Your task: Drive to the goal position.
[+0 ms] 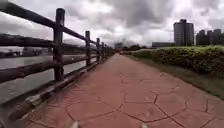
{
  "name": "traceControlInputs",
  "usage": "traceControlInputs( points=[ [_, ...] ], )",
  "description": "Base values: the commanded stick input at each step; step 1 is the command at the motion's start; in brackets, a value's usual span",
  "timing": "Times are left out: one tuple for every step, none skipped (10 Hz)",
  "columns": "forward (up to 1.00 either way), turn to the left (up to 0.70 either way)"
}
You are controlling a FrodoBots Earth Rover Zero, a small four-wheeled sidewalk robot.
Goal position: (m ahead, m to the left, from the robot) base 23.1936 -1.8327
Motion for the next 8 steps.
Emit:
traceControlInputs(
  points=[
    [0.70, 0.00],
    [0.70, 0.00],
    [0.70, 0.00],
    [0.70, 0.00],
    [0.70, 0.00],
    [0.70, 0.00],
    [0.70, 0.00],
    [0.70, 0.00]
  ],
)
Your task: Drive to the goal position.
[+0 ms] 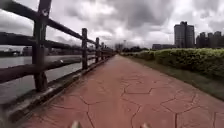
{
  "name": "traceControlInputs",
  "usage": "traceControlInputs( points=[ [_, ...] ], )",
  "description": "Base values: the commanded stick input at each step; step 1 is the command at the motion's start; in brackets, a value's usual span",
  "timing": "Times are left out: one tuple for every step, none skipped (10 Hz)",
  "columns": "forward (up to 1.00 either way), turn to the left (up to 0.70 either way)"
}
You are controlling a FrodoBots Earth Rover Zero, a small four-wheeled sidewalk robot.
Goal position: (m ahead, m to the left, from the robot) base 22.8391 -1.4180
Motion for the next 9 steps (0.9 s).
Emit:
traceControlInputs(
  points=[
    [0.70, 0.00],
    [0.70, 0.00],
    [0.70, 0.00],
    [0.70, 0.00],
    [0.70, 0.00],
    [0.70, 0.00],
    [0.70, 0.00],
    [0.70, 0.00],
    [0.70, 0.00]
  ],
)
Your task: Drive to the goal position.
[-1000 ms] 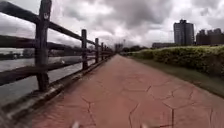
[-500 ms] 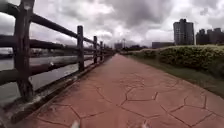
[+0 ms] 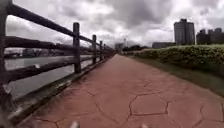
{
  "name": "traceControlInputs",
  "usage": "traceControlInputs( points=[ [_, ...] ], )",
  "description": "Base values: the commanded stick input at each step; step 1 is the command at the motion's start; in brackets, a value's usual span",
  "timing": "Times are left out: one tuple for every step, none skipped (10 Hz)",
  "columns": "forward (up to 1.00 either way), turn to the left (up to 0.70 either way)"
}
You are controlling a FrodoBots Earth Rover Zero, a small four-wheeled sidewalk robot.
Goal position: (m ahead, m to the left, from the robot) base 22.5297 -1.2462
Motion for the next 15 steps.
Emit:
traceControlInputs(
  points=[
    [0.70, 0.00],
    [0.70, 0.00],
    [0.70, 0.00],
    [0.70, 0.00],
    [0.70, 0.00],
    [0.70, -0.16],
    [0.70, -0.20],
    [0.70, -0.23],
    [0.70, -0.26],
    [0.70, -0.27],
    [0.70, -0.31],
    [0.70, -0.31],
    [0.70, -0.32],
    [0.70, -0.29],
    [0.70, -0.30]
  ],
)
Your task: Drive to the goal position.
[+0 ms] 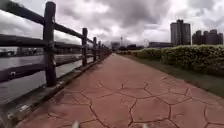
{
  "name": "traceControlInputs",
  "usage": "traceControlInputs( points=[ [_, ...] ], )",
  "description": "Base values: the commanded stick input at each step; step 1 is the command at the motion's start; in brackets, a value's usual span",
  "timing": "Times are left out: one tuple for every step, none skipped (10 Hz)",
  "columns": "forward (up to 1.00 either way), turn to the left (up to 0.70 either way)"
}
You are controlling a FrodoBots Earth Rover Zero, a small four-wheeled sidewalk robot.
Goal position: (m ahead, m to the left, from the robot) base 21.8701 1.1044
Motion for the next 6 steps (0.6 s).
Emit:
traceControlInputs(
  points=[
    [0.70, -0.32],
    [0.70, -0.34],
    [0.70, -0.15],
    [0.70, 0.00],
    [0.70, 0.00],
    [0.70, 0.00]
  ],
)
